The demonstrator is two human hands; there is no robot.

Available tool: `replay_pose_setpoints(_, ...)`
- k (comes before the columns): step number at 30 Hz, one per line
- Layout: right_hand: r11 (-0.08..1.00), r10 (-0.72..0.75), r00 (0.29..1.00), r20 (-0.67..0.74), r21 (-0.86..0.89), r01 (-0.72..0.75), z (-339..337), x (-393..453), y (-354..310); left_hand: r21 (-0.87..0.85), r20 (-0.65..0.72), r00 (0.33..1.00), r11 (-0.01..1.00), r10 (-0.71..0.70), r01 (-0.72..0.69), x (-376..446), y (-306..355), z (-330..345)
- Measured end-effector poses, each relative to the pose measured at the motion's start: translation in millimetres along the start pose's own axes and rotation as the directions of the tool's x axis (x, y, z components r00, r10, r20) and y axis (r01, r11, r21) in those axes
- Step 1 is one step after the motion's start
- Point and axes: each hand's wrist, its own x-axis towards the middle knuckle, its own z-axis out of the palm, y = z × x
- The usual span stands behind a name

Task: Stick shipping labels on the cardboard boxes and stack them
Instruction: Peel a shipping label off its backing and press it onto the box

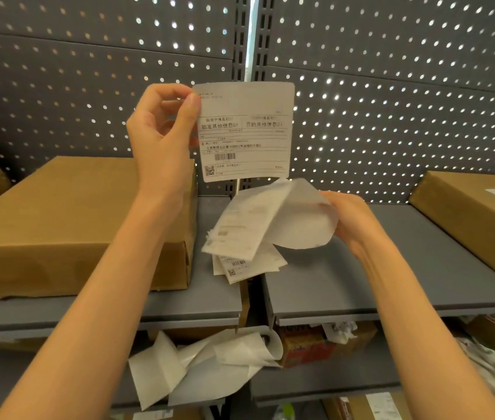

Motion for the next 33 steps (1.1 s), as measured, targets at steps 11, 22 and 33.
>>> replay_pose_setpoints(11, 0.990, -0.051, 0.998, 0.037, -0.131, 0.056, -1.8, 3.3, 13.2, 0.021, -0.003, 0.998, 0.998, -0.061, 0.061, -0.4, -9.2, -1.9)
replay_pose_setpoints(22, 0.892, -0.446, 0.891, 0.081, -0.040, 0.450, 24.3, -22.9, -20.2, 0.125, -0.026, 0.993, 0.985, -0.118, 0.120, -6.9, -12.0, -3.4)
replay_pose_setpoints(33, 0.832, -0.555, 0.821, 0.138, 0.108, 0.544, 72.1, -43.1, -40.2, 0.287, -0.086, 0.991, 0.949, -0.107, 0.127, -13.7, 0.0, -35.4)
